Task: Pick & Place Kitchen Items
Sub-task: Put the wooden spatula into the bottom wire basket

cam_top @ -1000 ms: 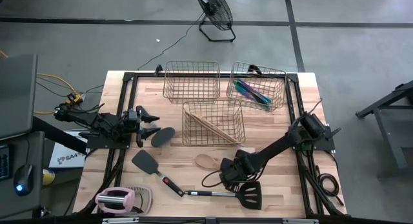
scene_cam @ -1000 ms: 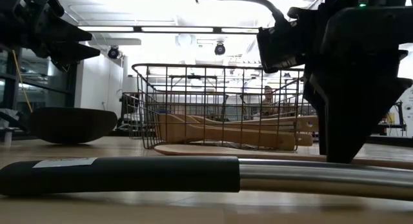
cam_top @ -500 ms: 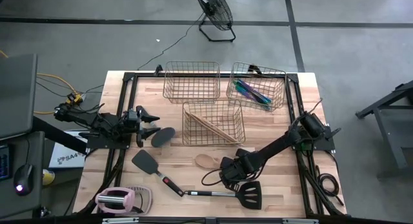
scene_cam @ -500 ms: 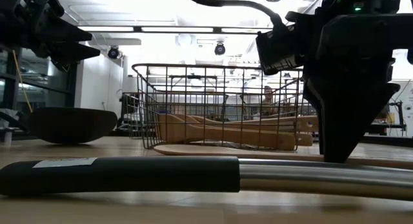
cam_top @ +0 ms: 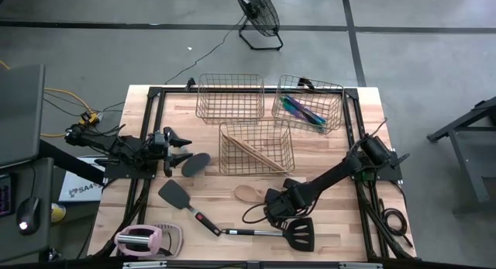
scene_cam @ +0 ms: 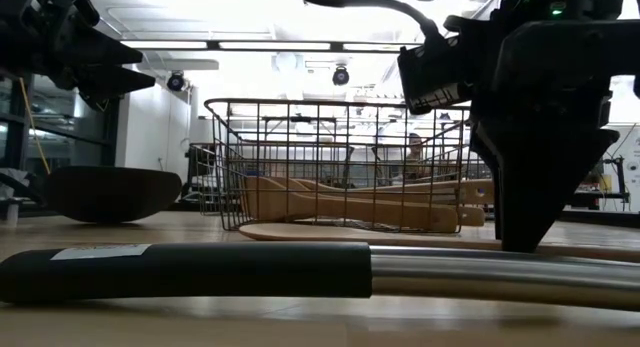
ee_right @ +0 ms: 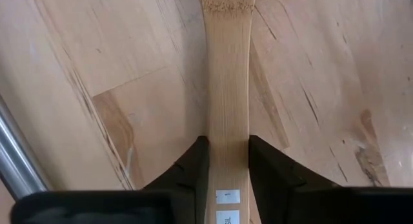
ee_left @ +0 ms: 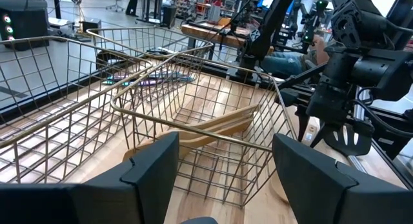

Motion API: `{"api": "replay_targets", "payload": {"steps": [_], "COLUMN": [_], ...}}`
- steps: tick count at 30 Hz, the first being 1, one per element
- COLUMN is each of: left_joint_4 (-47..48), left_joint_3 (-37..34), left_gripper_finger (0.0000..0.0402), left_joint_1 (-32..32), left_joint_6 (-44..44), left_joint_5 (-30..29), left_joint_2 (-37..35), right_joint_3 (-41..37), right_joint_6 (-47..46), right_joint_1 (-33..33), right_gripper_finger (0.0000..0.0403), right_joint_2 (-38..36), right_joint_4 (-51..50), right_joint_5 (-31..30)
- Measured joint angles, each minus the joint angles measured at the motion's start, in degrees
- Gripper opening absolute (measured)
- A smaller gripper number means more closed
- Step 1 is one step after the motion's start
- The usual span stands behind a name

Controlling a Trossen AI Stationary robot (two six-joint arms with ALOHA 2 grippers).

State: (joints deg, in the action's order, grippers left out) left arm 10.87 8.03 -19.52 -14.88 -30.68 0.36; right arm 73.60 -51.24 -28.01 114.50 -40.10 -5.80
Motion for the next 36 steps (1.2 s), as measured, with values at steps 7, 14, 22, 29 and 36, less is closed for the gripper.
{"api": "replay_targets", "payload": {"steps": [7,14,22,29,36], "left_joint_4": [0.0,0.0,0.0,0.0,0.0], "left_joint_3": [0.0,0.0,0.0,0.0,0.0], "left_gripper_finger": [0.0244,0.0244,0.0244,0.0244,0.0244], "left_joint_1": [0.0,0.0,0.0,0.0,0.0], "left_joint_6": [0.0,0.0,0.0,0.0,0.0], "left_joint_5": [0.0,0.0,0.0,0.0,0.0], "left_joint_2": [0.0,0.0,0.0,0.0,0.0], "right_joint_3": [0.0,-0.3,-0.3,-0.2,-0.2], "right_joint_6": [0.0,0.5,2.2,4.4,9.2], "right_joint_1": [0.0,0.0,-0.1,-0.1,-0.2], "right_gripper_finger": [0.0074,0.0074,0.0074,0.0074,0.0074], "right_joint_2": [0.0,-1.4,-4.8,-8.8,-13.7], "right_joint_4": [1.1,1.3,1.7,3.0,9.0], "right_joint_5": [0.0,-0.3,-1.3,-1.3,-3.4]}}
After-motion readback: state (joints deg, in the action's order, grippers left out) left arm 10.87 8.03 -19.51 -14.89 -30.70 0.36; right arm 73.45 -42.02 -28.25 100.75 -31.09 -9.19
